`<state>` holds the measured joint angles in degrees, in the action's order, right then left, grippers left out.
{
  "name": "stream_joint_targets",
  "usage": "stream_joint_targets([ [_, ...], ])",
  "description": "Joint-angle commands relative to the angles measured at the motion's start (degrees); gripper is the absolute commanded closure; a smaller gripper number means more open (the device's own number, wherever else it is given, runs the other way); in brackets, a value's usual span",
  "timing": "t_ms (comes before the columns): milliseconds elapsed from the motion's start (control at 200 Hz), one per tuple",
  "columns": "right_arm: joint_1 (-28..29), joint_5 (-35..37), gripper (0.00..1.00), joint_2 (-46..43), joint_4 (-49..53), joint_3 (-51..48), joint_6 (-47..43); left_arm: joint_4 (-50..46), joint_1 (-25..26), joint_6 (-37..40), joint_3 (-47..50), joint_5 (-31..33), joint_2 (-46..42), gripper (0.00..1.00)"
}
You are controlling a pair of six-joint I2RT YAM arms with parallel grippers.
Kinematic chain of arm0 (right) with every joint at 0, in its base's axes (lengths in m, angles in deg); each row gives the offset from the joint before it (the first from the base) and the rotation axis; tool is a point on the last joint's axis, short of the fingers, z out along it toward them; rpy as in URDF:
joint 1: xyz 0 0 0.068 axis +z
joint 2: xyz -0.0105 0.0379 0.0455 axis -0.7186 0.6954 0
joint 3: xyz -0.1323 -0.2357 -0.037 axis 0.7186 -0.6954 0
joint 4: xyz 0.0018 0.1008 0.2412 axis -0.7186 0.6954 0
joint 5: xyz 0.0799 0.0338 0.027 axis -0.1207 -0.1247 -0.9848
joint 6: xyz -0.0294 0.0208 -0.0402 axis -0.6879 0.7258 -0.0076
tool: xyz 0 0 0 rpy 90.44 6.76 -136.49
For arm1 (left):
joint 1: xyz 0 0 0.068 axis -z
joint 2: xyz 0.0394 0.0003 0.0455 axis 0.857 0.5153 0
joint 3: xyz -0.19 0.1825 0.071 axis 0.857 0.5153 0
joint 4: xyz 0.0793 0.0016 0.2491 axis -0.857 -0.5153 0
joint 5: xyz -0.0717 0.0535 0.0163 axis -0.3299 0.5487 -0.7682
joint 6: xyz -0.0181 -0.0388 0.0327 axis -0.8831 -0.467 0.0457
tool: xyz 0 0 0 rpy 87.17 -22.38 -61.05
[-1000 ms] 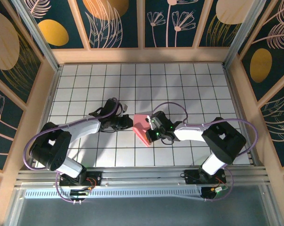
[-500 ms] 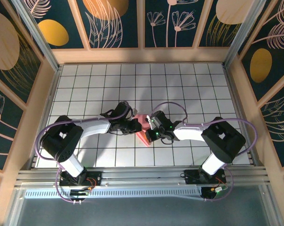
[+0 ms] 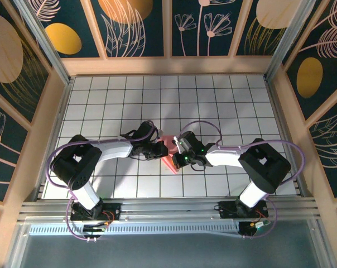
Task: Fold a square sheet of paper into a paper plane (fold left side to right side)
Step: Third fold the triangle at the center of the table.
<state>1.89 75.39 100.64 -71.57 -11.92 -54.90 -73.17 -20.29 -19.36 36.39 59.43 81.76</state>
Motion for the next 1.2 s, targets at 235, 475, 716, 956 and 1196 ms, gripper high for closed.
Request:
stream_joint_targets([
  [235,0.51,0.94,1.0,2.92,5.95,-0.51,-0.64,-2.22,0.5,1.09,1.09,2.19,2.13,0.92],
  [475,0.51,1.11,1.0,2.87,6.04,-0.68,-0.68,-2.69,0.5,1.03,2.11,2.92,1.43,0.93],
  [716,0.51,1.11,1.0,3.16,5.97,-0.86,-0.59,-2.78,0.5,0.95,3.04,3.5,1.16,0.92],
  [956,0.33,0.59,0.97,2.22,5.69,-0.22,0.1,-2.1,0.5,0.63,4.37,4.24,1.29,0.93],
  [1196,-0.89,-0.51,0.88,0.03,6.26,2.59,0.46,-1.46,0.5,0.37,5.21,4.68,1.65,0.93],
])
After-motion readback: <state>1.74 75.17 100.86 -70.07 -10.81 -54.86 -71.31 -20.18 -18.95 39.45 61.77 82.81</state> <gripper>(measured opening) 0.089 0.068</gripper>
